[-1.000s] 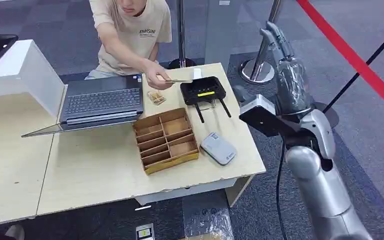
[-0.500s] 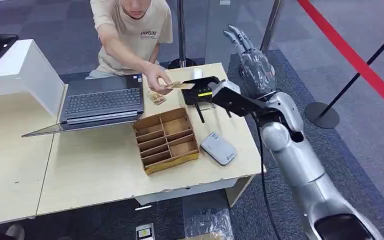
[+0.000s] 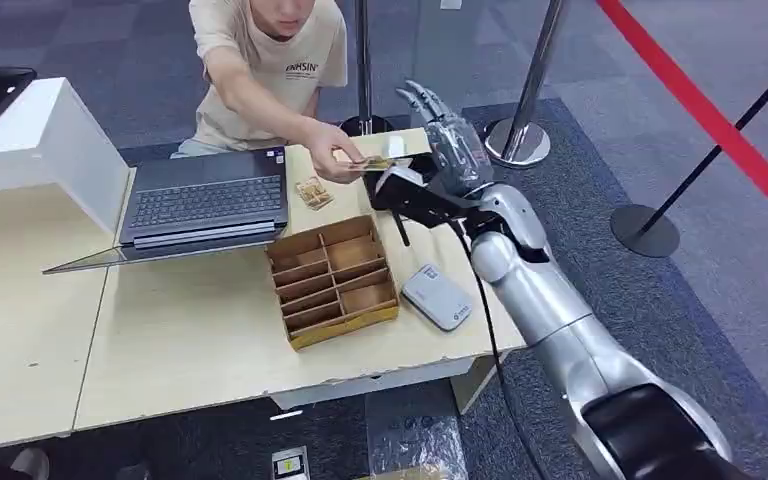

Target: Pass the card to the sensor for recognition and then transmit it.

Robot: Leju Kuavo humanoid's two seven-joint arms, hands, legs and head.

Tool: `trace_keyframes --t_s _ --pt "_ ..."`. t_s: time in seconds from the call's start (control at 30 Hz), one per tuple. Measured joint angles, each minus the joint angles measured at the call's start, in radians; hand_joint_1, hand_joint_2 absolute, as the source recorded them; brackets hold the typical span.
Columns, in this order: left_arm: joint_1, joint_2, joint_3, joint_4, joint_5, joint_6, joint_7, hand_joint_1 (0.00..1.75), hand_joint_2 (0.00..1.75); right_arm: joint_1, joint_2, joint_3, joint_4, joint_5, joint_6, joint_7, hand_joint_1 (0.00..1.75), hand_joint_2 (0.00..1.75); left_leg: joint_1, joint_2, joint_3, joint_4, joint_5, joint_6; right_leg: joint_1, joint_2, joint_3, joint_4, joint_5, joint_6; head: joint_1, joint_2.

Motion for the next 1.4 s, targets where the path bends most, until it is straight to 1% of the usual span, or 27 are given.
trace_keyframes --t_s 0.13,0.27,0.3,0.33,0.5,0.53,1.0,1.23,1.27,1.33,1.4 --pt "0.0 -0.001 0.0 0.0 0.01 0.002 -0.002 0.0 0.0 0.003 0.019 0.011 0.051 -0.008 -0.008 -0.007 0.0 1.75 0.0 0.0 0.0 0.0 0.0 0.0 0.0 0.0 0.0 0.0 0.0 0.0 0.0 0.0" --pt "0.002 -0.002 0.0 0.0 0.012 0.002 -0.003 0.0 0.0 0.013 0.027 0.021 0.074 -0.02 -0.011 -0.007 0.0 1.75 0.0 0.0 0.0 0.0 0.0 0.0 0.0 0.0 0.0 0.0 0.0 0.0 0.0 0.0" --pt "0.003 -0.002 0.0 0.0 0.012 0.002 -0.004 0.0 0.0 0.015 0.028 0.023 0.076 -0.02 -0.011 -0.007 0.91 1.75 0.0 0.0 0.0 0.0 0.0 0.0 0.0 0.0 0.0 0.0 0.0 0.0 0.0 0.0" --pt "0.003 -0.002 0.0 0.0 0.012 0.002 -0.006 0.0 0.0 0.016 0.029 0.024 0.079 -0.021 -0.011 -0.007 1.75 1.75 0.0 0.0 0.0 0.0 0.0 0.0 0.0 0.0 0.0 0.0 0.0 0.0 0.0 0.0" --pt "0.003 -0.002 0.0 0.0 0.011 0.002 -0.013 0.0 0.0 0.019 0.032 0.03 0.091 -0.035 -0.011 -0.009 1.75 1.75 0.0 0.0 0.001 0.0 0.0 0.0 0.0 0.0 0.0 0.0 0.0 0.0 0.0 0.0" --pt "0.003 -0.003 0.0 0.0 0.011 0.002 -0.014 0.0 1.75 0.02 0.032 0.031 0.092 -0.036 -0.01 -0.011 1.75 1.75 0.0 0.0 0.001 0.0 0.0 0.0 0.0 0.0 0.0 0.0 0.0 0.0 0.0 0.0" --pt "0.0 -0.005 -0.001 0.0 0.008 0.002 -0.016 0.0 1.75 0.022 0.042 0.048 0.097 -0.052 -0.008 -0.028 1.75 1.75 0.0 0.0 0.001 0.0 0.0 0.0 0.0 0.0 0.0 0.0 0.0 0.0 0.0 0.0" --pt "-0.001 -0.006 -0.001 0.0 0.011 0.003 -0.018 0.0 1.75 0.024 0.045 0.047 0.097 -0.101 -0.01 -0.041 1.75 1.75 0.0 0.001 0.001 0.001 0.0 0.0 0.0 0.0 0.0 0.0 0.0 0.0 0.0 0.0" --pt "0.0 -0.006 -0.001 0.0 0.014 0.003 -0.02 0.0 0.0 0.028 0.044 0.046 0.097 -0.116 -0.01 -0.041 1.75 1.75 0.0 0.001 0.001 0.001 0.0 0.0 0.0 0.0 0.0 0.0 0.0 0.0 0.0 0.0" --pt "0.001 -0.006 -0.001 0.0 0.026 0.006 -0.025 0.0 0.0 0.041 0.041 0.04 0.091 -0.153 -0.01 -0.04 1.75 1.75 0.0 0.001 0.002 0.001 0.0 0.0 0.0 0.0 0.0 0.0 0.0 0.0 0.0 0.0" --pt "0.006 -0.006 -0.001 0.0 0.043 0.009 -0.039 0.0 0.0 0.063 0.029 0.029 0.077 -0.193 -0.011 -0.021 1.75 1.75 0.0 0.001 0.002 0.001 0.0 0.0 0.0 0.0 0.0 0.0 0.0 0.0 0.0 0.0"
